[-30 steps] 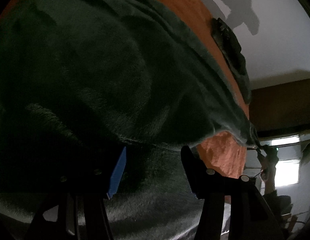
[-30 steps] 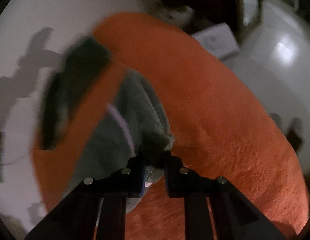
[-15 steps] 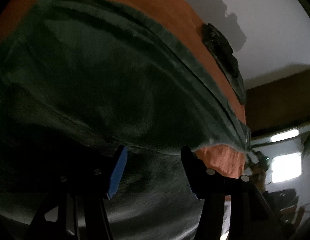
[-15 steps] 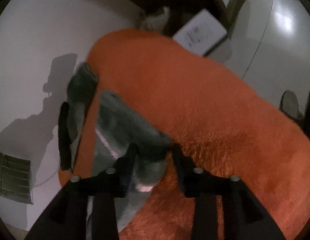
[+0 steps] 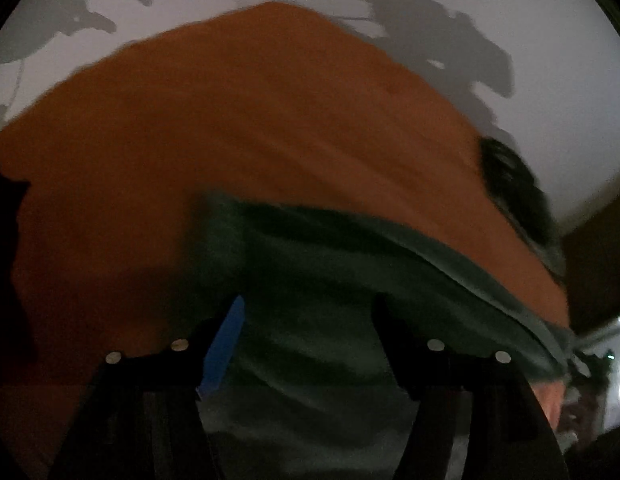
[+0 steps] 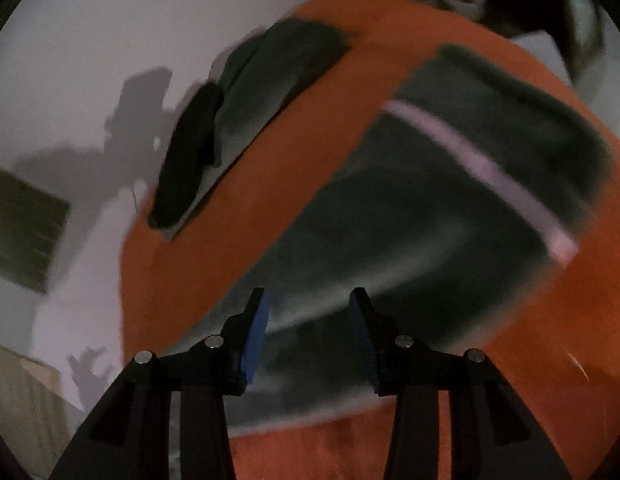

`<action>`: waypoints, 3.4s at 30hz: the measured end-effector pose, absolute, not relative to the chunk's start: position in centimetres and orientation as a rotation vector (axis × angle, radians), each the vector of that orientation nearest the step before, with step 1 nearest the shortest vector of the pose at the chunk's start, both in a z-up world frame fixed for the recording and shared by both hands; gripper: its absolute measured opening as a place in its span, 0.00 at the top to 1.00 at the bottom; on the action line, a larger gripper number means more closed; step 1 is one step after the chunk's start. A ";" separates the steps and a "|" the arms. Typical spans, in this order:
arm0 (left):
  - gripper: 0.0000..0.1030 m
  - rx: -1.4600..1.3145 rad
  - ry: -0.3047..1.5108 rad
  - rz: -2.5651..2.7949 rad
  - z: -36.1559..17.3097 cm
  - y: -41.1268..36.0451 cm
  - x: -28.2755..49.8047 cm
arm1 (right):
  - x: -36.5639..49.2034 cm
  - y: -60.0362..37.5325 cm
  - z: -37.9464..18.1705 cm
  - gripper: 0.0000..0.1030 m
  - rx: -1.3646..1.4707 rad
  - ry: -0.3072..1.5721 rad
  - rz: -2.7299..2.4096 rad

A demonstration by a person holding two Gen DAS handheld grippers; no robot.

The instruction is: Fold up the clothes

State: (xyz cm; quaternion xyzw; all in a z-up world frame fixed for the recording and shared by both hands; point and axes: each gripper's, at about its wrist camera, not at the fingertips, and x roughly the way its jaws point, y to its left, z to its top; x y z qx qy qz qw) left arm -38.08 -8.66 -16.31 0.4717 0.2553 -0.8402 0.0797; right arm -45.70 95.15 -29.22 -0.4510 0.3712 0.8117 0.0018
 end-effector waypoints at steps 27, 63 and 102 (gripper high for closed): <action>0.83 1.434 0.699 -2.382 -21.8 -10.7 -43.4 | -62.4 84.1 -34.9 0.90 -1.681 0.945 2.374; 0.46 1.383 1.190 -2.213 -21.3 -5.2 -7.9 | -15.3 84.9 -35.7 0.50 -1.558 1.116 2.349; 0.91 1.283 1.105 -2.111 -22.6 -5.0 -4.6 | -17.4 79.1 -37.0 0.07 -1.645 0.598 2.542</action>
